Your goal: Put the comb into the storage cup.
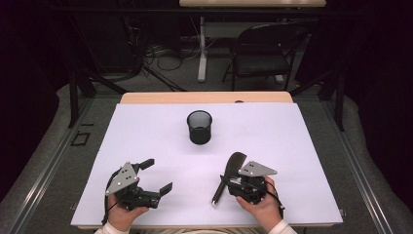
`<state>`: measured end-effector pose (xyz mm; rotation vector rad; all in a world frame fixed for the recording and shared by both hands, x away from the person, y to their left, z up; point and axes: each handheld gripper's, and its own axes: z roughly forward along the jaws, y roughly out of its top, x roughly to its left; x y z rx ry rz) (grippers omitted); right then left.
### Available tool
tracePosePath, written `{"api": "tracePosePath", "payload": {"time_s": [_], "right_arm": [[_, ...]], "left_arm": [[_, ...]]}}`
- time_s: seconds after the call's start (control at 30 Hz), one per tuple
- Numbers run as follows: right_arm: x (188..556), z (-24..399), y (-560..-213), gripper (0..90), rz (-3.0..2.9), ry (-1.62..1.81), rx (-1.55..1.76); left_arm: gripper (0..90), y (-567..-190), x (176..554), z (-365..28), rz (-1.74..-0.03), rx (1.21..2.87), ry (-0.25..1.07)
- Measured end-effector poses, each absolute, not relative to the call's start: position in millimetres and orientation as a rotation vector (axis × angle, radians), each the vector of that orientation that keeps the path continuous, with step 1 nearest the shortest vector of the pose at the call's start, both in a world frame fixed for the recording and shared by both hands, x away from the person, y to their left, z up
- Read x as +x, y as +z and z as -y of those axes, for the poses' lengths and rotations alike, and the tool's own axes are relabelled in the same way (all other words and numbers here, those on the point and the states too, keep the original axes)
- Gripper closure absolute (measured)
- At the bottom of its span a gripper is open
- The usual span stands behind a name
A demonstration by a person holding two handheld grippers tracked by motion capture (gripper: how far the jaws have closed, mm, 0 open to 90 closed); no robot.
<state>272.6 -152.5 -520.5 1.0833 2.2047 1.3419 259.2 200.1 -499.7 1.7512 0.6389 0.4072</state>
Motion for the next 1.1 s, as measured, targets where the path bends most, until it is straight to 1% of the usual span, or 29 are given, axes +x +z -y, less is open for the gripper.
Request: {"api": "tracePosePath", "payload": {"time_s": [0.07,0.1,0.27,0.3,0.33,0.53,1.1], "right_arm": [[275,147,-522,64.5,-2.219,1.333,1.092],[275,147,-522,64.5,-2.219,1.333,1.092],[280,135,-526,74.2,-2.282,1.323,1.1],[280,135,-526,74.2,-2.282,1.323,1.1],[281,134,-527,79.1,-2.3,1.313,1.094],[284,134,-532,89.4,-2.336,1.305,1.101],[285,126,-547,90.0,-2.451,1.244,1.087]], "left_arm": [[1.5,-500,260,-200,-0.644,1.75,0.406],[1.5,-500,260,-200,-0.644,1.75,0.406],[1.6,-500,260,-202,-0.655,1.749,0.404],[1.6,-500,260,-202,-0.655,1.749,0.404],[1.6,-500,260,-202,-0.653,1.749,0.402],[2.0,-501,260,-203,-0.665,1.75,0.41],[2.1,-501,261,-205,-0.671,1.748,0.399]]}}
